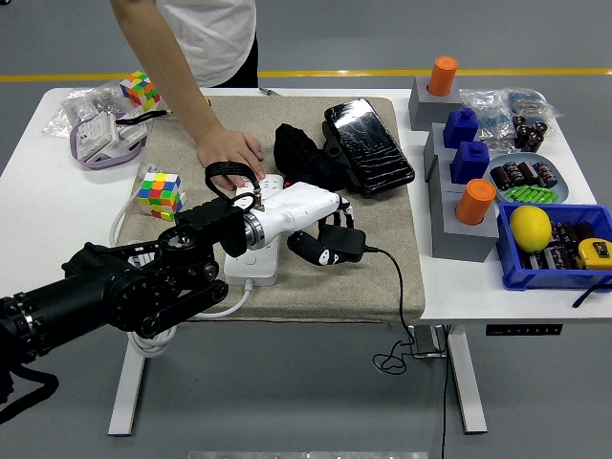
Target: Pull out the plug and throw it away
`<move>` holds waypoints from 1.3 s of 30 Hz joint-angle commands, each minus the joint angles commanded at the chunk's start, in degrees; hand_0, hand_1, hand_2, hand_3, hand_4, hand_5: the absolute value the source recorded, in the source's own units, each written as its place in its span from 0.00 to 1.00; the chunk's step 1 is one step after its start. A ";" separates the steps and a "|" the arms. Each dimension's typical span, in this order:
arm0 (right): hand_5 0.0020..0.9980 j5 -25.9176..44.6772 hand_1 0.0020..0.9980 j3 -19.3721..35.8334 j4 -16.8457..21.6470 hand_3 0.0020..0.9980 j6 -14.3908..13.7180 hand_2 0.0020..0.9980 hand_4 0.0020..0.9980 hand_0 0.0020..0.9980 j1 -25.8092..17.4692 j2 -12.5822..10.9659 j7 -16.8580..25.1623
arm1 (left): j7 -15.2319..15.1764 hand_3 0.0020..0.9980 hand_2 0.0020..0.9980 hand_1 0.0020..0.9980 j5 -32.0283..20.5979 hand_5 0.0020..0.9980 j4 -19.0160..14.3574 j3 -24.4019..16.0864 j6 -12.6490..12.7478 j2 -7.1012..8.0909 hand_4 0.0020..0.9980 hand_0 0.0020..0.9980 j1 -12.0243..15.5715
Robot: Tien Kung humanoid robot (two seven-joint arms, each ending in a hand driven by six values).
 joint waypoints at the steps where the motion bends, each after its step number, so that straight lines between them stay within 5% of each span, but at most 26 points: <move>1: 0.56 -0.04 0.67 0.06 -0.03 0.64 0.00 0.69 0.99 0.63 -0.03 0.01 0.00 | -0.05 0.56 0.46 0.43 -0.28 0.00 0.29 0.24 0.18 -0.11 0.68 0.31 -0.08; 2: 0.56 -0.05 0.67 0.11 -0.06 0.64 0.00 0.69 0.99 0.63 -0.05 0.02 -0.01 | -0.09 0.57 0.48 0.47 -0.48 0.00 0.52 0.45 0.33 -0.19 0.72 0.39 -0.15; 13: 0.56 0.06 0.67 0.13 0.10 0.64 -0.06 0.69 0.99 0.63 -0.05 0.21 0.08 | 0.42 0.58 0.51 0.50 -2.91 0.00 1.43 0.95 -0.62 -0.31 0.82 0.46 -0.22; 14: 0.56 0.06 0.67 0.14 0.10 0.64 -0.06 0.69 0.99 0.63 -0.06 0.23 0.08 | 0.56 0.76 0.61 0.67 -2.82 0.00 1.44 0.90 -0.73 -0.27 0.95 0.62 -0.21; 19: 0.56 -0.03 0.67 0.22 0.06 0.64 -0.05 0.69 0.99 0.63 -0.15 0.26 0.07 | 0.49 0.76 0.61 0.67 -2.24 0.00 1.67 0.48 -1.78 0.12 0.95 0.62 -0.27; 20: 0.56 0.00 0.67 0.23 0.06 0.64 -0.05 0.69 0.99 0.63 -0.15 0.25 0.07 | 0.19 0.94 0.89 0.89 -1.67 0.08 1.73 0.34 -1.59 0.22 1.00 0.83 -0.29; 25: 0.56 -0.05 0.67 0.45 0.05 0.64 -0.04 0.69 0.99 0.63 -0.14 0.30 0.06 | -1.03 0.94 0.89 0.89 0.64 0.08 2.04 0.16 -0.43 0.52 1.00 0.83 -0.43; 26: 0.56 -0.05 0.67 0.48 0.06 0.64 -0.05 0.69 0.99 0.63 -0.13 0.31 0.06 | -0.82 1.00 1.00 1.00 1.27 0.37 2.05 0.00 -0.46 0.61 1.00 0.98 -0.40; 31: 0.56 0.01 0.67 0.49 0.12 0.64 -0.06 0.69 0.99 0.63 -0.09 0.34 0.08 | 0.48 1.00 1.00 1.00 3.27 0.37 0.59 -3.30 -2.48 1.57 1.00 0.98 0.61; 32: 0.56 -0.02 0.67 0.51 0.12 0.64 -0.06 0.69 0.99 0.63 -0.09 0.35 0.08 | 0.72 1.00 1.00 1.00 3.70 0.80 -0.18 -4.62 -2.85 1.97 1.00 1.00 1.05; 37: 0.56 -0.15 0.67 0.67 0.13 0.64 -0.07 0.69 0.99 0.63 -0.21 0.35 0.09 | 2.96 1.00 1.00 1.00 5.99 0.80 -7.15 -13.29 -4.96 5.56 1.00 1.00 5.54; 39: 0.56 -0.27 0.67 0.77 0.11 0.64 -0.03 0.69 0.99 0.63 -0.37 0.36 0.08 | 0.70 1.00 1.00 1.00 5.49 0.83 -11.34 -16.91 -2.22 7.77 1.00 1.00 8.62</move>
